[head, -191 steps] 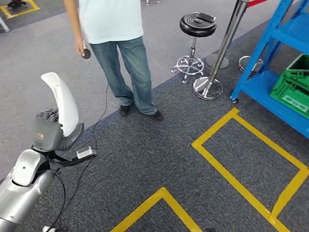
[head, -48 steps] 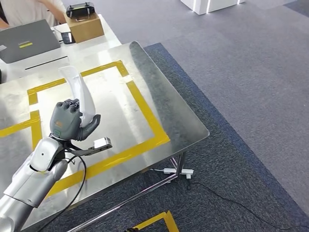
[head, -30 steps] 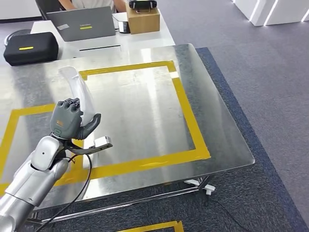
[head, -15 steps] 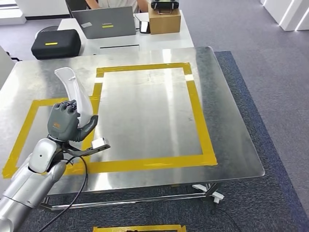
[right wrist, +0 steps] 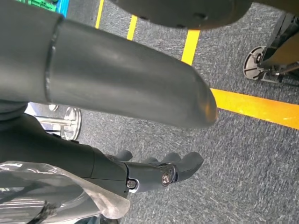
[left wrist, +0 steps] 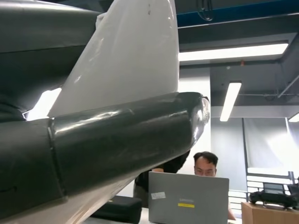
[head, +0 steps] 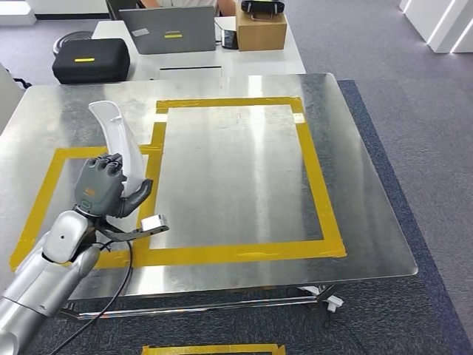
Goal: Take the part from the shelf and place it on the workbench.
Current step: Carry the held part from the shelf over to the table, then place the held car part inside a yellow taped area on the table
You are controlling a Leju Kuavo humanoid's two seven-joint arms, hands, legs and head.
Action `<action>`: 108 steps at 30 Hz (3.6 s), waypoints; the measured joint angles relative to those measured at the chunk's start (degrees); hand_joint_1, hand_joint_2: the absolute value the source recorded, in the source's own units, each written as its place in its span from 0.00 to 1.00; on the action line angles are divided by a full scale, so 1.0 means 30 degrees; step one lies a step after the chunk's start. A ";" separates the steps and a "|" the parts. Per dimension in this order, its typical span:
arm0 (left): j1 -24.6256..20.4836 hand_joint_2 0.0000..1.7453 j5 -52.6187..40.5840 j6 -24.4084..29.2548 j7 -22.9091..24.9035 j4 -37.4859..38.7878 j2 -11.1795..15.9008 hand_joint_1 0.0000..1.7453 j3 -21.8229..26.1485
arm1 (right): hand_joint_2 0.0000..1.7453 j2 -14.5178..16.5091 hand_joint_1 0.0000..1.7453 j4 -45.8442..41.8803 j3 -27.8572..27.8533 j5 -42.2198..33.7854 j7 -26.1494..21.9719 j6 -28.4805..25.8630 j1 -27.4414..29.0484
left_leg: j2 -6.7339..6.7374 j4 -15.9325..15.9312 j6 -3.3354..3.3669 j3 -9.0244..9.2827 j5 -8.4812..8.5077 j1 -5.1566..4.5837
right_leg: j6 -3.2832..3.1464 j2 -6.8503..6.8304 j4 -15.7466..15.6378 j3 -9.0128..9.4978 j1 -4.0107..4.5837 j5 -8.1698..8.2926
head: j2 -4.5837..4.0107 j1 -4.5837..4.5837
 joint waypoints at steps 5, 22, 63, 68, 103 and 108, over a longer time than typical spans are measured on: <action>-0.0025 0.00 0.0013 -0.0060 -0.0015 0.0201 0.0055 1.00 -0.0109 | 0.00 0.0014 0.00 0.0000 -0.0004 0.0016 0.0053 0.0020 0.0000 | 0.0002 0.0006 0.0020 0.0002 0.0011 -0.0012 | 0.0076 -0.0001 -0.0003 -0.0009 -0.0013 0.0013 | -0.0002 -0.0005; -0.2105 0.00 0.0026 -0.3993 0.1870 0.2923 0.0024 1.00 -0.0763 | 0.00 0.0169 0.00 0.0000 -0.0162 0.0040 0.0337 0.0040 -0.0003 | 0.0006 -0.0004 0.0027 0.0013 0.0027 0.0034 | 0.0074 0.0009 0.0014 -0.0019 0.0049 0.0011 | -0.0005 -0.0006; -0.4220 0.00 -0.0455 -1.1779 0.5162 0.4840 -0.0506 0.00 -0.1803 | 0.00 0.0270 0.00 0.0000 -0.1088 0.0000 0.0262 -0.0279 0.0015 | 0.0007 -0.0002 0.0027 0.0012 0.0027 0.0032 | 0.0075 0.0011 0.0014 -0.0017 0.0047 0.0011 | -0.0005 -0.0009; -0.4339 0.00 -0.0204 -1.1765 0.5189 0.4887 -0.0559 0.00 -0.1829 | 0.00 0.0271 0.00 0.0000 -0.1142 -0.0002 0.0262 -0.0299 0.0017 | 0.0007 -0.0003 0.0027 0.0013 0.0026 0.0032 | 0.0075 0.0011 0.0014 -0.0017 0.0047 0.0011 | -0.0004 -0.0011; -0.3569 0.00 0.0055 -0.9821 0.5572 0.4497 -0.0645 0.00 -0.1075 | 0.00 0.0330 0.00 0.0002 -0.1464 0.0352 0.0326 -0.0211 0.0036 | 0.0077 -0.0633 0.0688 0.0279 0.0487 0.0080 | 0.0472 0.0161 0.3929 -0.1715 -0.0039 -0.2346 | -0.0002 0.0025; -0.3284 0.00 0.0004 -0.9805 0.5572 0.4485 -0.0647 0.00 -0.1015 | 0.00 0.0328 0.00 0.0004 -0.1464 0.0423 0.0333 -0.0208 0.0050 | 0.0047 -0.0415 0.0392 0.0059 0.0586 0.0247 | 0.0782 0.0152 0.2479 -0.0893 -0.0303 -0.0888 | -0.0004 0.0036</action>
